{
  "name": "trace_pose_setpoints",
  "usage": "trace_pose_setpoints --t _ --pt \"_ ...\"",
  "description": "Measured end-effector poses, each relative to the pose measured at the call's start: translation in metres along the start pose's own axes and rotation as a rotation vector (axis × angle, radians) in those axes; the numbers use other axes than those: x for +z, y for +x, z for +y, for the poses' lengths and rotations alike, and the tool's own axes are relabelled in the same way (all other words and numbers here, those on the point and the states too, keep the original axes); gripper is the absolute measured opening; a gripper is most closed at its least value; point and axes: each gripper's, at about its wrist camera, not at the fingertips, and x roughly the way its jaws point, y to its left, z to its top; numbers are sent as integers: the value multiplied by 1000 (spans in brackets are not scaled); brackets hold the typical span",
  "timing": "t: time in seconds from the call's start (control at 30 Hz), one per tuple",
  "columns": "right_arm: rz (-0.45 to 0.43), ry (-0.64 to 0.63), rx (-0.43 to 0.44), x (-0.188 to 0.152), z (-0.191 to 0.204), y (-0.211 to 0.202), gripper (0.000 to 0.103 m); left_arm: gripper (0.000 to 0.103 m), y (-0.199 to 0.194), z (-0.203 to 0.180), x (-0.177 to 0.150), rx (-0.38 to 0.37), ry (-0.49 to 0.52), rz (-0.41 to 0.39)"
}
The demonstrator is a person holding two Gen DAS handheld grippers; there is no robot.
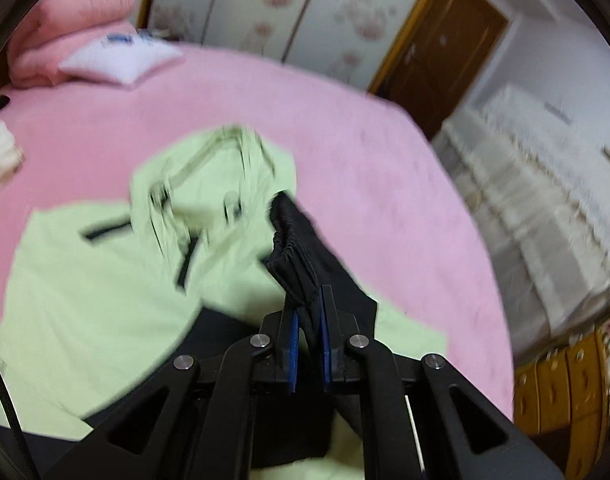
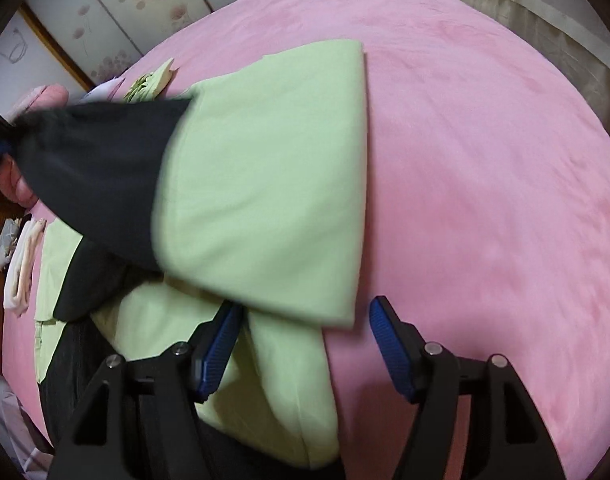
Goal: Fold large clothes
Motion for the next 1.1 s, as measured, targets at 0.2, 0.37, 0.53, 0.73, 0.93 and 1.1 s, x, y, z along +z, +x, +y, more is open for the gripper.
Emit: trace_pose_setpoints --t 0.2,0.37,0.53,0.73,0.93,1.1 --pt "-33 -87 9 15 14 4 66 7 -49 33 39 84 -72 -159" --pt "-51 -119 -2 15 18 4 66 7 -45 90 35 276 -131 -123" --pt "-98 -156 -6 11 21 -5 66 7 -12 150 -8 468 -151 37" --pt "-109 -233 -11 13 29 -12 49 8 19 199 -80 571 -214 253" --pt "-51 -185 -56 10 27 -22 44 49 19 205 -91 692 -163 285" --pt "-83 -124 -47 6 32 -48 44 56 1 194 -77 739 -93 241"
